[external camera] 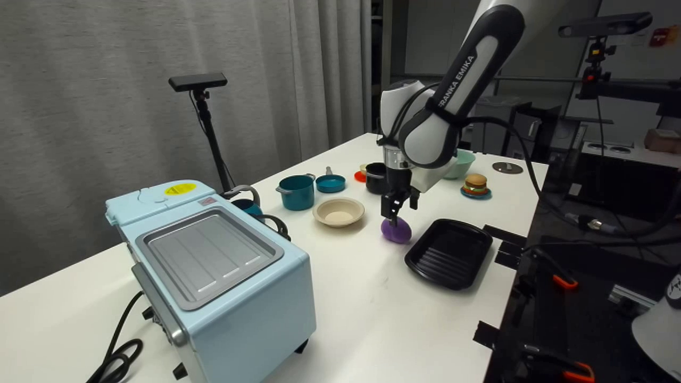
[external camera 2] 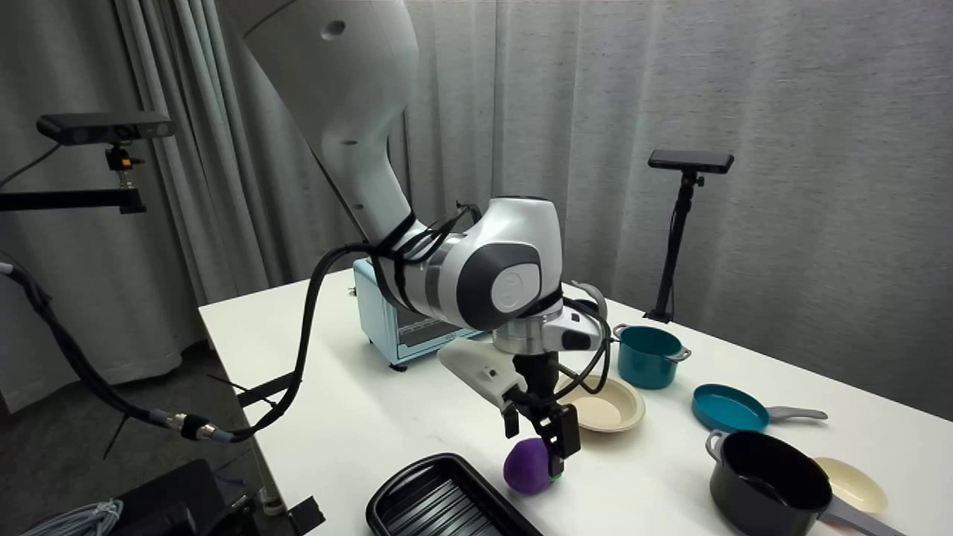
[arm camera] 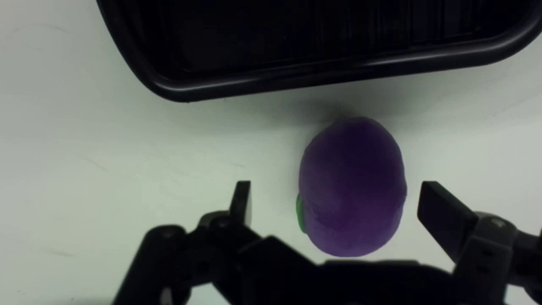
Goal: Put the purple object inside the plate
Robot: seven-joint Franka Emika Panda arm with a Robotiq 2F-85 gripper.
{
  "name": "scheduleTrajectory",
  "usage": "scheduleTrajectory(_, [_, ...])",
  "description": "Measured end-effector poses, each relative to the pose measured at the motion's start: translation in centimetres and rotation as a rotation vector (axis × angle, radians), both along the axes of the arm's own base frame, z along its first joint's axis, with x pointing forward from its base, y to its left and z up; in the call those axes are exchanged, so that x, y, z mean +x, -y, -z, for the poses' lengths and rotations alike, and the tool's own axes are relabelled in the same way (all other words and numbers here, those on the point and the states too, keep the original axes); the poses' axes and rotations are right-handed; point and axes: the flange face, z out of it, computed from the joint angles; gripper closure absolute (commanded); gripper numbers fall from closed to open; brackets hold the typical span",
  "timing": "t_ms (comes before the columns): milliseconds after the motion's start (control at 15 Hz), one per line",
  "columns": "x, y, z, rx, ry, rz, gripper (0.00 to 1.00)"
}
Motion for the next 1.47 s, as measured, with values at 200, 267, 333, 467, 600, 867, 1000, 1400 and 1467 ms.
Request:
scheduleTrajectory(200, [0.2,0.0,-0.1,-0.002,0.004,0.0,0.0])
scheduleTrajectory(267, [0.3,0.2,-0.1,-0.002,0.005,0.0,0.0])
scheduleTrajectory(333, [0.3,0.4,-0.2,0.0,0.006,-0.002,0.0])
scheduleTrajectory(467, [0.4,0.8,-0.2,0.002,0.004,-0.012,0.0])
scheduleTrajectory(600, [0.4,0.4,0.6,0.014,-0.007,-0.016,0.0])
scheduleTrajectory(867, [0.9,-1.7,3.2,0.045,-0.027,-0.035,0.25])
scheduleTrajectory(1000, [1.4,-2.2,4.1,0.045,-0.024,-0.046,0.34])
scheduleTrajectory(1400, [3.1,-2.4,3.4,0.036,0.035,-0.063,0.8])
scheduleTrajectory(1467, [3.3,-2.6,2.9,0.035,0.045,-0.068,0.85])
